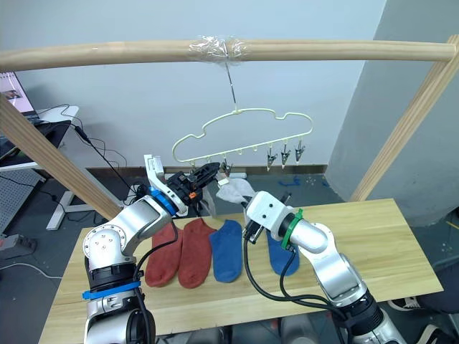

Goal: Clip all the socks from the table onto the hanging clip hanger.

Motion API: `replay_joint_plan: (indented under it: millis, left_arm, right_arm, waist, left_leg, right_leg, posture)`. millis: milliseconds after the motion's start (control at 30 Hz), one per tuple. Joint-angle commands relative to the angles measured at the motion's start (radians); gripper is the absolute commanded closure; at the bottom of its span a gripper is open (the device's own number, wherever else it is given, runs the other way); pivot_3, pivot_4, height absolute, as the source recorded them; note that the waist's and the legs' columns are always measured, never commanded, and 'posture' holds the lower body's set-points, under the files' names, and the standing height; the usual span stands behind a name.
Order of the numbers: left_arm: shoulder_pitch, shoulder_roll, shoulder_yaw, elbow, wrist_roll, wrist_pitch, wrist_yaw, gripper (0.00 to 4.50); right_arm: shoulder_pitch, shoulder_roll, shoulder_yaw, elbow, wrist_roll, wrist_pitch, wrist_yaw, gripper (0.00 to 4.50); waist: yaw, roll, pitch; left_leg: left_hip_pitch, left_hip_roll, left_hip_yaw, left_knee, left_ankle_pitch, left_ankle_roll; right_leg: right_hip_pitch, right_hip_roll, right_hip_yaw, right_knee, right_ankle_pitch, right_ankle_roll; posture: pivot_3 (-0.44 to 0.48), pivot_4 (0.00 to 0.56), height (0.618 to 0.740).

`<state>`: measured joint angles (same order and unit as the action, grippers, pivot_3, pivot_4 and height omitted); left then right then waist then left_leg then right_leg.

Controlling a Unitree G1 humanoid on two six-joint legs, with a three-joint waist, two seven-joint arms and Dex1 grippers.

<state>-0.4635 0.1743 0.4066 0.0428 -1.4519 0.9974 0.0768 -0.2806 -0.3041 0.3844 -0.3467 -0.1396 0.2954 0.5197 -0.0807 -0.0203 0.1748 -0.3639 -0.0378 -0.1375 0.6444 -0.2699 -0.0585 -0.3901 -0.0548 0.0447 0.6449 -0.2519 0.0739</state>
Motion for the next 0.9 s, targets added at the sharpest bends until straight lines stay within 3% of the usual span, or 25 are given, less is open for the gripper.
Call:
replay_joint_plan:
  millis: [33, 633, 900]
  left_arm:
    - [-0.005, 0.012, -0.005, -0.012, -0.011, -0.005, -0.005, 4.31]
    - [-0.001, 0.039, -0.039, -0.043, 0.06, -0.03, -0.077, 4.31]
    - [0.014, 0.046, -0.03, -0.059, 0.061, -0.043, -0.093, 1.81]
  right_arm:
    - [-0.034, 0.006, 0.011, -0.015, -0.03, -0.017, -0.01, 4.48]
    - [-0.091, 0.062, 0.049, 0.02, -0.124, 0.015, -0.023, 4.48]
    - [-0.075, 0.077, 0.033, 0.024, -0.099, 0.031, -0.024, 4.5]
  waist:
    - [0.0, 0.0, 0.0]
    - [0.0, -0.001, 0.001]
    - [0.0, -0.001, 0.002]
  left_leg:
    - [0.0, 0.0, 0.0, 0.0, 0.0, 0.0]
    - [0.0, 0.0, 0.0, -0.001, 0.0, 0.0]
    - [-0.001, 0.0, 0.0, -0.001, 0.0, 0.0]
  right_leg:
    - [0.0, 0.0, 0.0, 0.0, 0.0, 0.0]
    - [0.0, 0.0, 0.0, 0.0, 0.0, 0.0]
    - [-0.001, 0.0, 0.0, 0.0, 0.001, -0.001]
  posture:
    - [-0.117, 0.149, 0.74]
    - [-0.117, 0.151, 0.74]
    - [-0.115, 0.152, 0.74]
